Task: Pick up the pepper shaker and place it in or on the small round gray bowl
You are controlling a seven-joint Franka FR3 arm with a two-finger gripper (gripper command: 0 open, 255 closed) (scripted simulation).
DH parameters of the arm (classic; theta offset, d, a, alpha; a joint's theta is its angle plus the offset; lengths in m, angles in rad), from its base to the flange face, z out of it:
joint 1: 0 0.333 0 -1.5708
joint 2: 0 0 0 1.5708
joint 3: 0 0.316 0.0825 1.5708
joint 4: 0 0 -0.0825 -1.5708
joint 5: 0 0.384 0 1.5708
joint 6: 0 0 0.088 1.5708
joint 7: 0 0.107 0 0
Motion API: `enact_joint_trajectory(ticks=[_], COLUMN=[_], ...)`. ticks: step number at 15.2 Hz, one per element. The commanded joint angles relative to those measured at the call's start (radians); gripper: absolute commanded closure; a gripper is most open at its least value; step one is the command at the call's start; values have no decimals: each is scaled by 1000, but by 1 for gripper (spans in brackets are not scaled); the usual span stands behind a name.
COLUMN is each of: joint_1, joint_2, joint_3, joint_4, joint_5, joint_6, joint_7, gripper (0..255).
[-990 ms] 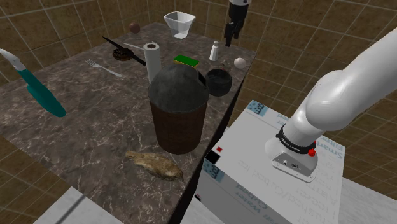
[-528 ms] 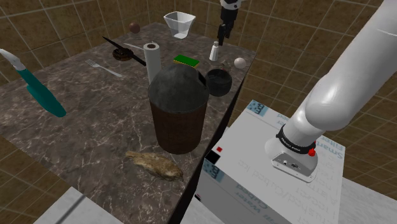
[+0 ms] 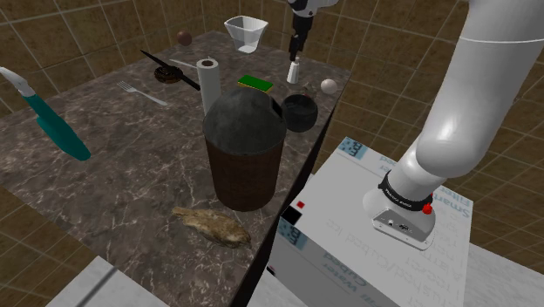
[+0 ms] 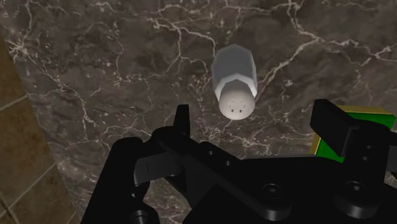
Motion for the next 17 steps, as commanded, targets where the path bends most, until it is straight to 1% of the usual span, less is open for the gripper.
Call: enact_joint_trajectory(ticks=[1, 7, 14, 15, 17], joint_1=[-6, -16, -16, -16, -16], joint_2=[24, 68, 68, 68, 68], joint_3=[3, 9, 9, 9, 9], joint_4=[6, -11, -11, -11, -11], joint_5=[11, 29, 29, 29, 29], joint_6=[19, 79, 79, 79, 79], joint_7=[-13, -24, -24, -24, -24], gripper=[0, 0, 0, 255, 255])
